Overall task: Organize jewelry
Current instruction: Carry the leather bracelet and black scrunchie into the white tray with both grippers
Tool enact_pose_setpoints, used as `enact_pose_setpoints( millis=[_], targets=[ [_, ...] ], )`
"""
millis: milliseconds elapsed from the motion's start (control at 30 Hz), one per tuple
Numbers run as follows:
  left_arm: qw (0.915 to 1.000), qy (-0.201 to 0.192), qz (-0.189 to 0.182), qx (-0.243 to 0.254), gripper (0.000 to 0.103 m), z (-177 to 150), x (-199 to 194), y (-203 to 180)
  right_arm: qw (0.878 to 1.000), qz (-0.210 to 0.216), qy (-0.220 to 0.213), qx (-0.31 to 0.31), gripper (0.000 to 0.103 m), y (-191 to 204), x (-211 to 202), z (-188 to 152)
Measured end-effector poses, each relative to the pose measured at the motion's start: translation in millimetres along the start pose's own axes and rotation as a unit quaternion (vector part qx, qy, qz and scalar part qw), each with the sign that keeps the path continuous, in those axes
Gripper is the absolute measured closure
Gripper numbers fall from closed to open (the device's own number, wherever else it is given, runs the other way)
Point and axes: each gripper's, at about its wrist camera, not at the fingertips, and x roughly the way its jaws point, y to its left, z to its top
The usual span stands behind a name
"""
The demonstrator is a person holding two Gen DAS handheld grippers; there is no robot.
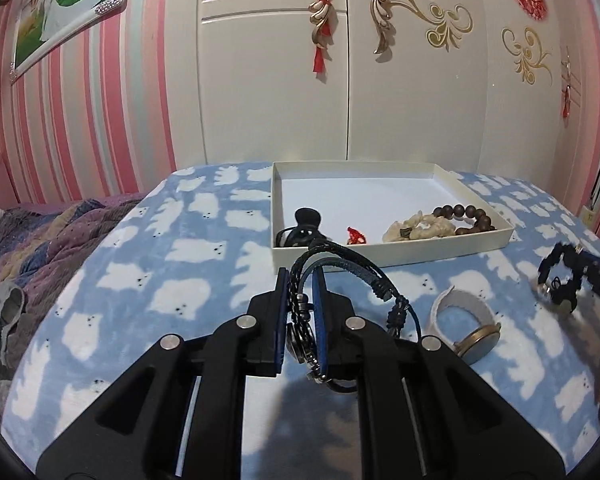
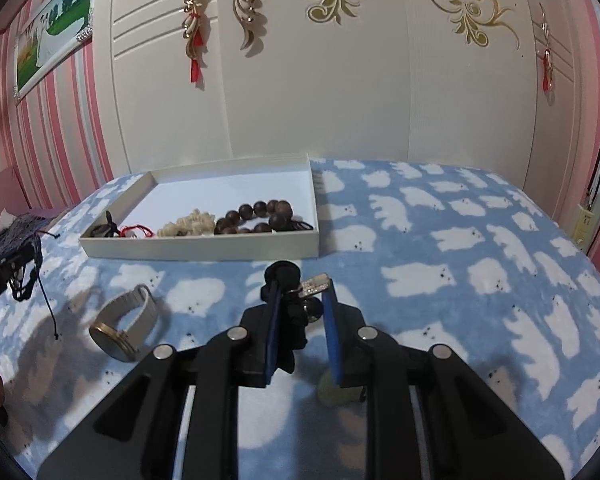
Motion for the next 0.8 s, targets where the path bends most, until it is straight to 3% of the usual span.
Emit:
enact_pose_setpoints(
  millis=[267, 800],
  targets=[
    [1.0, 0.0, 0.009, 0.0, 0.093, 6.6, 4.4, -0.6, 1.0, 0.023, -0.007, 0.0, 0.083, 7.2, -0.3, 12.9],
    [0.9976, -0.044, -0.033, 0.041, 0.093, 79.6, 21.3, -38.0, 0.997, 0.051, -0.039, -0.038, 0.083, 45.9, 7.6, 88.7]
  ],
)
